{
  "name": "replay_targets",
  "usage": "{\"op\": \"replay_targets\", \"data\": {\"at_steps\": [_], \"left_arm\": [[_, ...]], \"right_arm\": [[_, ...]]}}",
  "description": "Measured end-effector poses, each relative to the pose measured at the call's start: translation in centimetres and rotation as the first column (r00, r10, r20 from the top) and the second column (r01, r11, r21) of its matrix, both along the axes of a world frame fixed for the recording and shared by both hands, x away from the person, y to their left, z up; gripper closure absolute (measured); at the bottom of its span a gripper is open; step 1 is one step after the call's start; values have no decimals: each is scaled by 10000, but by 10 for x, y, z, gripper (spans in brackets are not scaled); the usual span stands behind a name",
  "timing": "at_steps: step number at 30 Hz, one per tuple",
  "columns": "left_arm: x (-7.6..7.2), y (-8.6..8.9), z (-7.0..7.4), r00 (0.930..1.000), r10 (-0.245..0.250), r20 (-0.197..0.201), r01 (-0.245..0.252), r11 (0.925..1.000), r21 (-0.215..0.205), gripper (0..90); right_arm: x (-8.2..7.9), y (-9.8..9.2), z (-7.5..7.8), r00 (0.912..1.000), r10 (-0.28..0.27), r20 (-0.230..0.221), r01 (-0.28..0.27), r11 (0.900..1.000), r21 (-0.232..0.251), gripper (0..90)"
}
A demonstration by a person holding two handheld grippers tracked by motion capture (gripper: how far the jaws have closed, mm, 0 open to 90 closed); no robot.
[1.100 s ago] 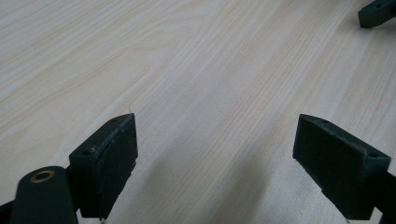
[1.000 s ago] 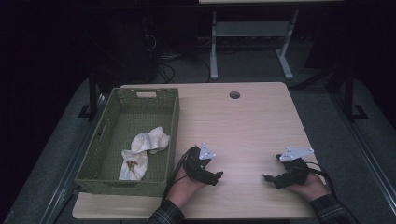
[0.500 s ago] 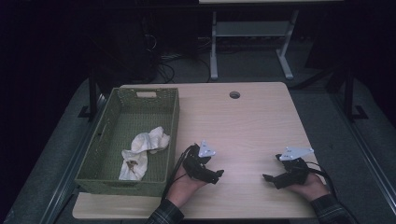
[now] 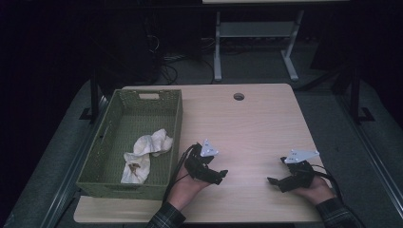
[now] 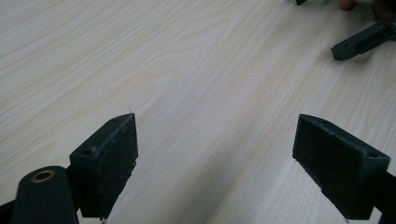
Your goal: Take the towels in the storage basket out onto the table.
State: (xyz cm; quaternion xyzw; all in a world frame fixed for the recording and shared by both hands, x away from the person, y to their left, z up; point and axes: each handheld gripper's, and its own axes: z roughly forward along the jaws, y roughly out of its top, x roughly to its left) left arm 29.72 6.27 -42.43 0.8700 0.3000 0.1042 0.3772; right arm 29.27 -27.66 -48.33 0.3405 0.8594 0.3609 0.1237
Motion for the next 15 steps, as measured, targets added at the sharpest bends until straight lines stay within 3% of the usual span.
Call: {"op": "replay_targets", "data": {"at_steps": [15], "left_arm": [[6, 1, 20, 9997, -234, 25, 234, 9991, -363, 134]], "right_arm": [[0, 0, 0, 10000, -2, -1, 2, 10000, -6, 22]]}}
